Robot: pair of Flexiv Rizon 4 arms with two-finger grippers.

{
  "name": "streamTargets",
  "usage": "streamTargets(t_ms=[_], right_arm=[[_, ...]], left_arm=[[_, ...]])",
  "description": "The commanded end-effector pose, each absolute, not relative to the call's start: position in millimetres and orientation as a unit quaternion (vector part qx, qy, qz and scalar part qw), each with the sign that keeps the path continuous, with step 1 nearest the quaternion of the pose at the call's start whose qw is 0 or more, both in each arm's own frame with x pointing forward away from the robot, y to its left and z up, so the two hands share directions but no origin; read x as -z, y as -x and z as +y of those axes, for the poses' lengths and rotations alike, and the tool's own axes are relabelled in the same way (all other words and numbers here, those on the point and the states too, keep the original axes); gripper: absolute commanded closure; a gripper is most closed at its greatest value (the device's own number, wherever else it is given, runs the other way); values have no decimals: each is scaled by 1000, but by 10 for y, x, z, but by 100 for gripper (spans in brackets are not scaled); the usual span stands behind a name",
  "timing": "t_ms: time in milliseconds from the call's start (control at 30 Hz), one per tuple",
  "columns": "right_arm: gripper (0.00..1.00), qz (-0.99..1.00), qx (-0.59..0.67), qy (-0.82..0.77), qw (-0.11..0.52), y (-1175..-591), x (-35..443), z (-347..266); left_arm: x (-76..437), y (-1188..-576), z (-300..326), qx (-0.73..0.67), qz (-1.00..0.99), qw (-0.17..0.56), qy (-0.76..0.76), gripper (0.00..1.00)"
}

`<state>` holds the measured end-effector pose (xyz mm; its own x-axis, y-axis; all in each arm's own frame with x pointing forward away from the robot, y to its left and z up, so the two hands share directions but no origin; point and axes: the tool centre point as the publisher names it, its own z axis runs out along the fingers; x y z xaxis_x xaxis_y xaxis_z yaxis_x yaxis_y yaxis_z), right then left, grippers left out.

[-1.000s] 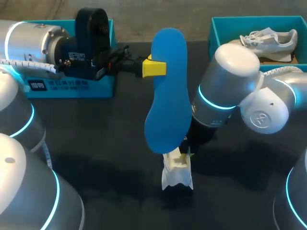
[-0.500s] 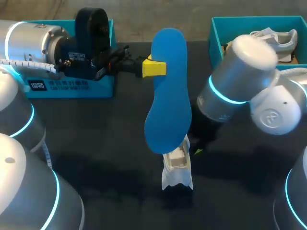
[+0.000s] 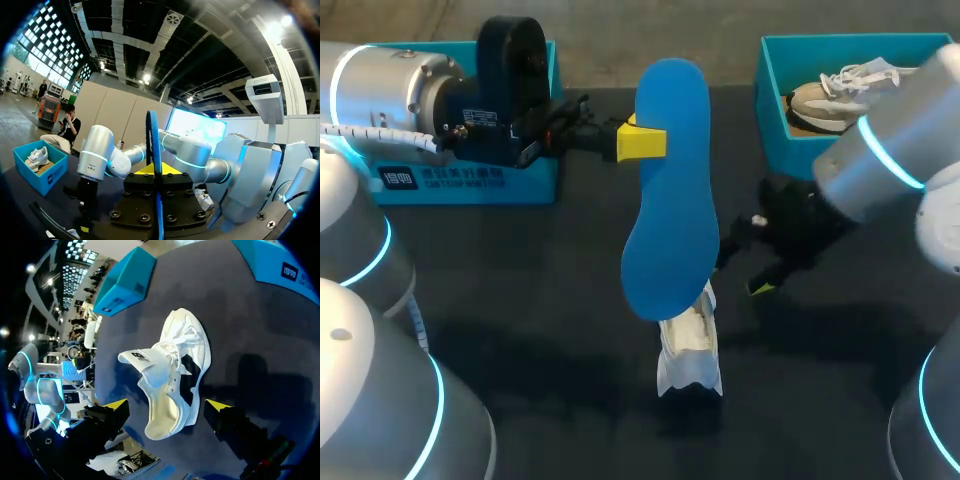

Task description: Take the shoe out of the shoebox, open the shoe tongue, remove and reinsert the insole, then place the shoe into the shoebox

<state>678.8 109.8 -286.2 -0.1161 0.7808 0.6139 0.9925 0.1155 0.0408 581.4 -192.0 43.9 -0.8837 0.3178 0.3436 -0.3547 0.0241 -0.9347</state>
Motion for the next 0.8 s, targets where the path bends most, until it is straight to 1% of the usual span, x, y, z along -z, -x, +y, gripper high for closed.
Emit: streamTargets(t_ms=[33, 233, 267, 333, 467, 600, 800], right_arm=[[0, -700, 259, 617, 250, -6690, 2811, 972], [0, -700, 259, 617, 250, -6690, 2811, 972], [0, -689, 265, 612, 283, -6693, 2828, 984], [0, -670, 286, 608, 316, -6715, 2827, 997], [0, -635, 339, 586, 372, -6753, 2643, 950], [0, -624, 369, 575, 380, -6773, 2464, 940], [0, -609, 391, 576, 381, -6840, 2351, 1018]], left_arm=[[-429, -5806, -1928, -699, -673, 240, -14, 100], [-429, -5806, -1928, -699, -673, 240, -14, 100], [-429, -5806, -1928, -699, -673, 240, -14, 100], [-429, -5806, -1928, -699, -673, 240, -14, 100], [-429, -5806, -1928, -699, -673, 240, -14, 100], [-429, -5806, -1928, -699, -673, 240, -14, 100], [-429, -5806, -1928, -699, -673, 240, -14, 100]])
